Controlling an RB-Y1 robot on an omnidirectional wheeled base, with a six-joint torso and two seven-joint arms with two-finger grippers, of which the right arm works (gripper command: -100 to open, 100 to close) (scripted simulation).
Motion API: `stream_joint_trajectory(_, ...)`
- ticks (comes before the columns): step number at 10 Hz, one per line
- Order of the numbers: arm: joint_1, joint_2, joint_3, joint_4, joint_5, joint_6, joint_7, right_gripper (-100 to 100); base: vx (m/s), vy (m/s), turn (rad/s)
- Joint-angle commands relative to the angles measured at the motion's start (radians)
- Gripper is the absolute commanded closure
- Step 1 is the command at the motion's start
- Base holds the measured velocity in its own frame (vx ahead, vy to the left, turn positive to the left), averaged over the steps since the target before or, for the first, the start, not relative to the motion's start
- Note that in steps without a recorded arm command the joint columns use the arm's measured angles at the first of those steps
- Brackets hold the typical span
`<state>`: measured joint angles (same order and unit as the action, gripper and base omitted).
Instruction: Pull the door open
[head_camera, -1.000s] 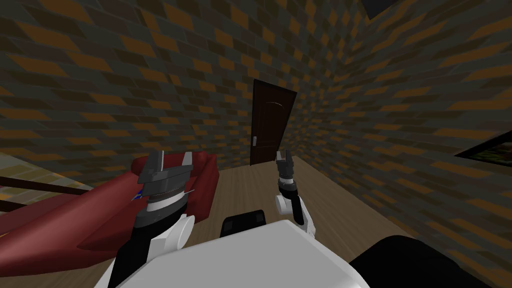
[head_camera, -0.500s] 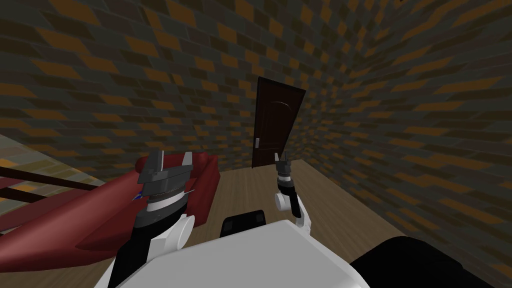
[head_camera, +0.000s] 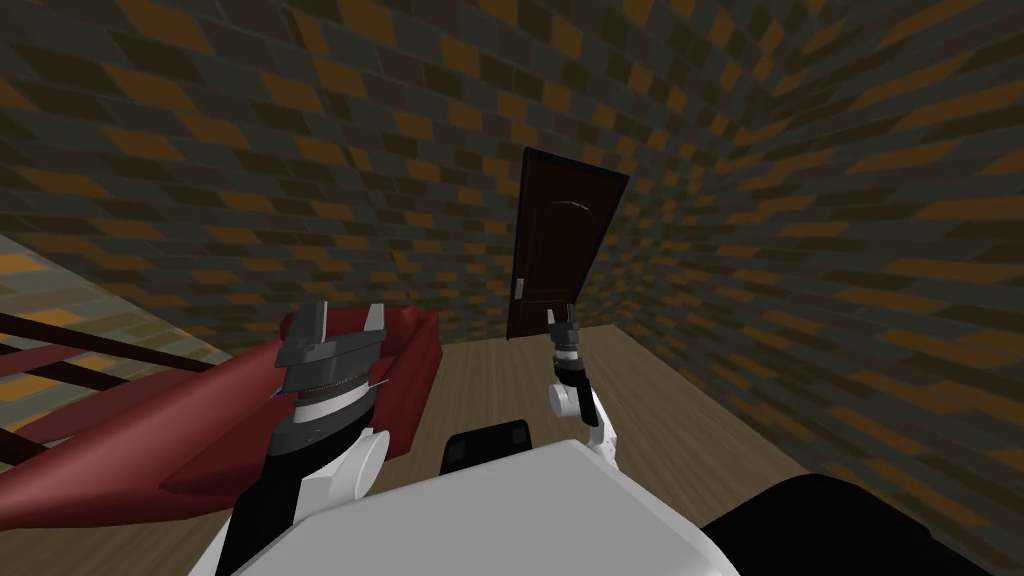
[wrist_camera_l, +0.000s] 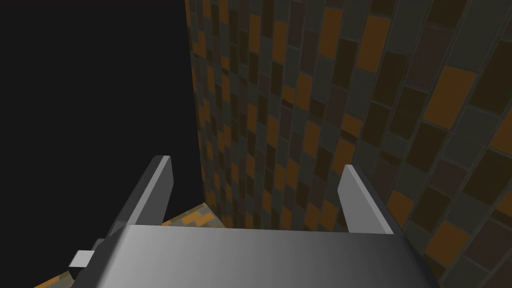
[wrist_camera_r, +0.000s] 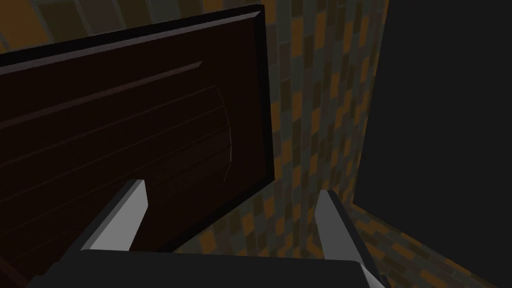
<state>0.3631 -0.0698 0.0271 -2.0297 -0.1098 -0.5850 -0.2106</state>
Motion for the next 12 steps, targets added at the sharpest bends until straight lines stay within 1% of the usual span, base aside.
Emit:
stream_joint_trajectory(1,-0.015,0.001,0.000,0.029,-0.021,0.009,-0.023,-100,0.100,-0.050,0.061)
stream_joint_trajectory(8,-0.077,-0.013,-0.023,0.158,-0.134,0.048,-0.147,-100,0.088,-0.051,0.097)
stream_joint_trajectory(12,-0.114,-0.018,-0.036,0.236,-0.202,0.072,-0.221,-100,0.094,-0.070,0.101)
